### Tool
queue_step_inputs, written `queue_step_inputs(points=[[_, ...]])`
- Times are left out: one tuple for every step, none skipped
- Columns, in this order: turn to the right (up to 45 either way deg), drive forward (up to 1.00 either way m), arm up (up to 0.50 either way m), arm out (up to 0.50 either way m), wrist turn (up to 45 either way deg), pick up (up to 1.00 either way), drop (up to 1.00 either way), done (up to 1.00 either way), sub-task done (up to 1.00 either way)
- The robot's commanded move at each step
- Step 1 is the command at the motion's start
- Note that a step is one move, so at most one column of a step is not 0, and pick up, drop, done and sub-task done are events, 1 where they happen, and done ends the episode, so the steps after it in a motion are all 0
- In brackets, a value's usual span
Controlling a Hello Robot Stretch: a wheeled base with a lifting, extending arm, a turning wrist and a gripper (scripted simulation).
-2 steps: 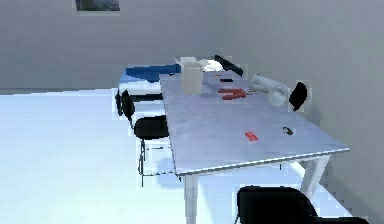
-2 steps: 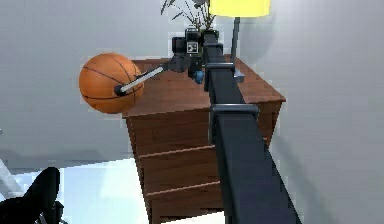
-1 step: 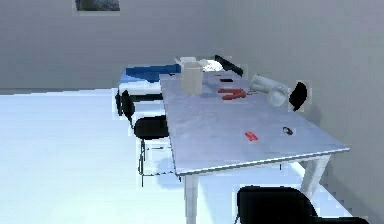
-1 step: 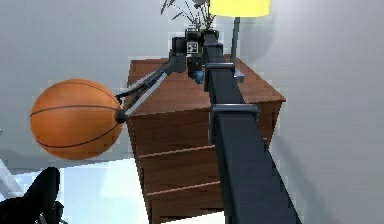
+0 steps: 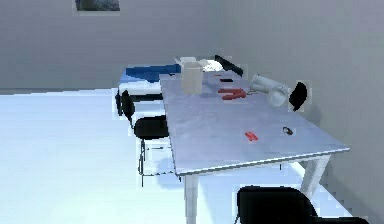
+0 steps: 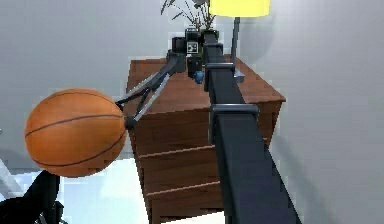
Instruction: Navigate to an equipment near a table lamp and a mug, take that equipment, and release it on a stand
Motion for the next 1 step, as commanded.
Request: queue_step_inputs(points=[[0.0,0.00,0.00,-0.48,0.0,0.00,0.00,0.00,0.00]])
